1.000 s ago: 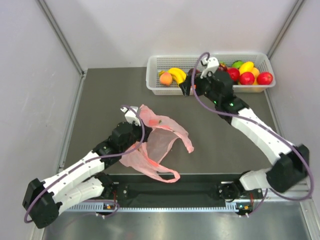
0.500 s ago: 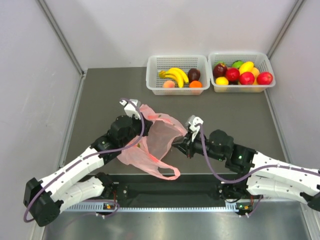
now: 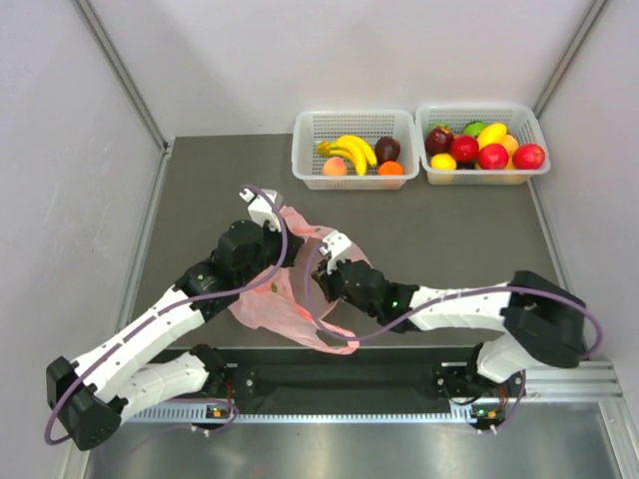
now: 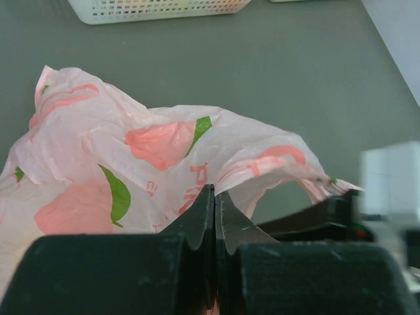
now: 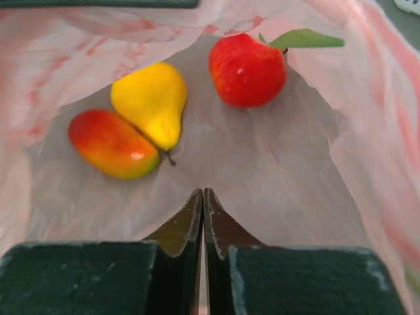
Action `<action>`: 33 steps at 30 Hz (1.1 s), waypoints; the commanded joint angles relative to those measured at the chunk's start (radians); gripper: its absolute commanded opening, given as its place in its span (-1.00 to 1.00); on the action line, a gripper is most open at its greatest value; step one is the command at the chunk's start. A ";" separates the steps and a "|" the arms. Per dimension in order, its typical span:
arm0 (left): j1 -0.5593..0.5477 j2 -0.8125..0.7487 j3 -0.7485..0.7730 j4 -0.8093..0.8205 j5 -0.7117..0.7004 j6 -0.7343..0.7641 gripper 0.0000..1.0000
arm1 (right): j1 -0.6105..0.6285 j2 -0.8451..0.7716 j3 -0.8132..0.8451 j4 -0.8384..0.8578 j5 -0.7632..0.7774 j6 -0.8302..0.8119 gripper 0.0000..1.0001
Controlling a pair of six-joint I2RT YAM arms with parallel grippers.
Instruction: Untie the knot of the plastic bag and take out the fruit
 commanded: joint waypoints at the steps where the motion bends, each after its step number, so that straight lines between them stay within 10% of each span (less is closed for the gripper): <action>1: 0.004 -0.035 0.083 -0.037 -0.002 0.024 -1.00 | 0.010 0.098 0.071 0.272 0.081 0.029 -1.00; 10: 0.004 -0.027 0.238 -0.108 0.095 0.039 -1.00 | 0.012 0.301 0.131 0.401 0.022 0.062 -0.85; 20: 0.004 0.016 0.413 -0.163 0.261 0.035 -1.00 | 0.022 0.264 0.045 0.469 0.144 0.105 0.60; 33: 0.002 0.028 0.285 -0.138 0.264 0.029 -1.00 | 0.021 0.258 0.014 0.372 0.324 0.109 0.93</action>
